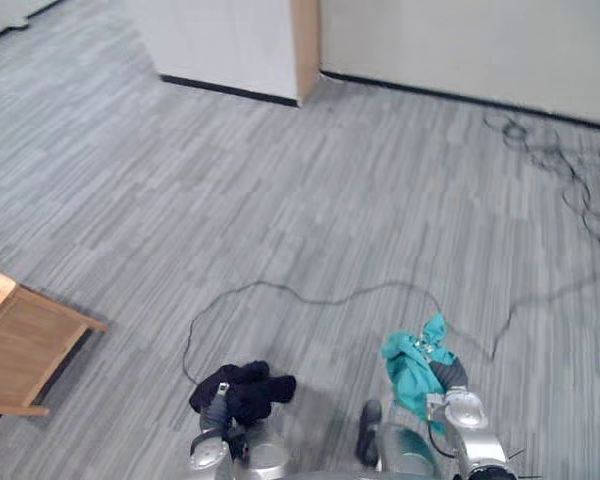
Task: Tidy the bed and pick cloth on bed and put in laundry
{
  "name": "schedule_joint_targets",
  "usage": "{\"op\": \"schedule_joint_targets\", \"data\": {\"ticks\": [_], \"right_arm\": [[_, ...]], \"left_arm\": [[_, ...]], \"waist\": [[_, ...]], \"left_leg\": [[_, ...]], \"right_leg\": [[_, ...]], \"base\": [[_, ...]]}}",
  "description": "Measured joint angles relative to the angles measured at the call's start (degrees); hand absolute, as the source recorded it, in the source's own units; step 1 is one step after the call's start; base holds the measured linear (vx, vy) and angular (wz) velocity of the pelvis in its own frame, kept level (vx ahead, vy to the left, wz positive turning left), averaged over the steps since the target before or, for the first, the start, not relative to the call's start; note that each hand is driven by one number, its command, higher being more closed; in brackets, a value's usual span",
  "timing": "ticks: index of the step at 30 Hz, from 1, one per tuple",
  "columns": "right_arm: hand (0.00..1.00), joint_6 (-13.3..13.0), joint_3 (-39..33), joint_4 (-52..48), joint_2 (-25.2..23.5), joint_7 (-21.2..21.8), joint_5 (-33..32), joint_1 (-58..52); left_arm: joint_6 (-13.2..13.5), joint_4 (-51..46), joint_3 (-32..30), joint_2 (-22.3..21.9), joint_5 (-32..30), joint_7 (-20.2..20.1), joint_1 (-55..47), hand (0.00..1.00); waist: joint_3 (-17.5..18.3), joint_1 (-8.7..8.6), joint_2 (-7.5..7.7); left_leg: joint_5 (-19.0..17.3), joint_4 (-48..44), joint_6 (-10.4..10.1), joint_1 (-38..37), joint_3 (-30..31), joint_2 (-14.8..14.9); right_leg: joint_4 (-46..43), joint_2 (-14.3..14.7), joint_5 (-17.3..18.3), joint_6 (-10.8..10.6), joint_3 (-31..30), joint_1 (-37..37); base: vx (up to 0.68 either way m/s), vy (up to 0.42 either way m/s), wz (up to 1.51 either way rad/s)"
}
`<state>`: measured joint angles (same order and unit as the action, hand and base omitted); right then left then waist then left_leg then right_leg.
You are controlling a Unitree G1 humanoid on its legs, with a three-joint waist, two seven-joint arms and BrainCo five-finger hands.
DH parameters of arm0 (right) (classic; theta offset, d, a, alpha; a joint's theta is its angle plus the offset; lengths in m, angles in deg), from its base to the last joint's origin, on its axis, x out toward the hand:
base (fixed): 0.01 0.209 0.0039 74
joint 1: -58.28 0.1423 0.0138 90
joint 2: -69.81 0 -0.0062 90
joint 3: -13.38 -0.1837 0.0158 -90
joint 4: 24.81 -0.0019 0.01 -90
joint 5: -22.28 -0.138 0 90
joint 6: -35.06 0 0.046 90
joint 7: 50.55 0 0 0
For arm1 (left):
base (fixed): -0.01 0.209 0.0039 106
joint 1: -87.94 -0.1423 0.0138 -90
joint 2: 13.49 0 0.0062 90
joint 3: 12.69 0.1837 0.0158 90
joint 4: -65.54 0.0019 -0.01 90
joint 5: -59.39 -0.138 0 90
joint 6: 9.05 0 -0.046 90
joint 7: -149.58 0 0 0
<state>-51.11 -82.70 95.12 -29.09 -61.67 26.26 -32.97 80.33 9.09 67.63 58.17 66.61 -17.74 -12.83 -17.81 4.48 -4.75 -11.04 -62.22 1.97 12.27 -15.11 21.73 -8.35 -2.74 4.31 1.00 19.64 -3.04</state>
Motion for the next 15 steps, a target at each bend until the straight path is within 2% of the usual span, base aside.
{"op": "schedule_joint_targets", "data": {"ticks": [1, 2, 3, 4, 6, 7, 8, 9, 10, 11, 13, 14, 15], "right_arm": [[1.0, -0.1, 0.0, -0.1, 0.6, 0.1, 0.0, 1.3], [1.0, -0.1, 0.0, -0.1, 0.9, 0.1, 0.0, 1.9], [1.0, -0.1, 0.0, -0.1, 1.2, 0.2, 0.1, 2.6], [1.0, -0.1, -0.1, 0.0, 1.5, 0.2, 0.1, 3.0], [1.0, -0.1, -0.1, 0.1, 2.7, 0.2, 1.3, 3.1], [1.0, -0.1, -0.1, 0.2, 2.6, 0.3, 1.7, 3.1], [1.0, -0.1, -0.2, 0.4, 2.6, 0.2, 2.0, 2.7], [1.0, 0.0, -0.1, 0.8, 2.4, 0.3, 2.6, 1.9], [1.0, 0.0, -0.1, 2.1, 1.3, 0.7, 3.5, 1.7], [1.0, 0.0, -0.1, 2.7, 1.0, 1.1, 3.5, 1.9], [1.0, -0.2, 0.3, 2.7, -0.1, 1.4, 4.0, 1.9], [1.0, -0.2, 0.3, 2.6, -0.5, 1.4, 4.1, 1.6], [1.0, -0.3, 0.4, 2.6, -1.2, 1.4, 4.1, 0.3]], "left_arm": [[0.1, -1.4, -0.2, -0.1, 0.1, 0.0, -0.8, 1.0], [0.2, -2.0, -0.4, -0.3, 0.1, -0.1, -1.1, 1.0], [0.5, -2.3, -1.3, -0.9, 0.1, -0.2, -1.3, 1.0], [0.6, -2.3, -1.9, -1.1, 0.2, -0.3, -1.7, 1.0], [0.6, -2.3, -2.0, -1.1, 0.0, -0.3, -1.8, 1.0], [0.6, -2.3, -2.3, -1.1, -0.1, -0.3, -2.0, 1.0], [0.6, -2.3, -2.2, -1.1, -0.1, -0.3, -2.5, 1.0], [0.5, -2.2, -2.6, -0.9, -0.1, -0.3, -3.7, 1.0], [0.2, -2.1, -3.0, -1.0, -0.2, -0.2, -4.2, 1.0], [0.0, -2.1, -2.9, -1.0, -0.2, -0.3, -4.2, 1.0], [-0.3, -2.1, -2.7, -1.0, -0.6, -0.1, -3.8, 1.0], [-0.3, -2.0, -2.1, -0.9, -0.7, 0.0, -3.9, 1.0], [-0.3, -1.9, -1.6, -0.7, -0.7, 0.0, -3.9, 1.0]], "waist": [[0.4, 0.88, 0.56], [0.8, 1.17, 0.44], [0.8, 1.27, 0.5], [0.8, 0.96, 0.68], [1.2, 1.33, 0.52], [1.5, 1.89, 0.23], [2.3, 2.23, 0.18], [4.1, 2.97, 1.34], [6.4, 2.61, 3.51], [6.7, 2.69, 3.87], [6.8, 2.37, 4.52], [6.8, 1.78, 4.45], [6.7, 0.16, 4.07]], "left_leg": [[-1.9, 7.3, -1.6, 2.5, -4.4, -3.2], [-2.6, 13.2, -1.9, 3.6, -7.9, -4.9], [-2.6, 21.9, -1.8, 4.1, -13.1, -7.0], [-2.1, 33.0, -2.3, 3.8, -20.0, -9.3], [0.1, 45.6, -1.8, 3.4, -28.3, -12.1], [1.4, 48.8, 0.2, 3.5, -31.9, -13.5], [2.2, 50.2, 1.7, 3.1, -32.5, -14.2], [7.3, 50.9, 10.0, 2.3, -31.4, -16.0], [6.2, 49.7, 14.6, 1.5, -29.8, -18.2], [5.2, 49.5, 14.6, 0.7, -28.8, -18.8], [2.2, 49.2, 12.2, -4.6, -23.4, -21.5], [1.8, 49.6, 11.9, -6.8, -21.5, -22.2], [1.4, 50.8, 11.5, -10.8, -17.1, -23.0]], "right_leg": [[1.3, -0.1, 1.0, -0.2, 1.5, -1.3], [2.2, -0.2, 1.4, -0.3, 2.5, -2.6], [3.6, -0.2, 1.8, -1.4, 4.0, -4.5], [5.3, -0.3, 2.7, -2.7, 6.7, -7.1], [6.8, -0.3, 4.1, -4.9, 9.3, -10.6], [7.0, -0.2, 5.3, -6.9, 10.5, -13.2], [7.1, 0.0, 6.1, -8.1, 10.9, -14.9], [6.4, -0.4, 7.2, -10.0, 11.4, -17.2], [-1.4, -4.4, 8.6, -12.2, 12.2, -16.4], [-8.4, -6.4, 8.5, -12.1, 11.6, -14.4], [-42.3, -12.8, 4.2, -5.7, 5.3, -3.7], [-48.6, -13.4, 4.2, -5.6, 3.6, -1.7], [-53.8, -13.5, 4.4, -5.1, 3.2, 0.2]], "base": [[0.45, -0.185, 0.4], [0.37, -0.11, 0.47], [0.54, -0.099, 0.74], [0.55, -0.089, 0.87], [0.58, -0.056, 0.83], [0.61, 0.002, 0.64], [0.75, 0.044, 0.59], [0.67, 0.067, 0.81], [0.83, 0.121, 0.81], [0.85, 0.177, 0.91], [0.77, 0.176, 0.98], [0.7, 0.083, 1.55], [0.54, 0.026, 1.74]]}}
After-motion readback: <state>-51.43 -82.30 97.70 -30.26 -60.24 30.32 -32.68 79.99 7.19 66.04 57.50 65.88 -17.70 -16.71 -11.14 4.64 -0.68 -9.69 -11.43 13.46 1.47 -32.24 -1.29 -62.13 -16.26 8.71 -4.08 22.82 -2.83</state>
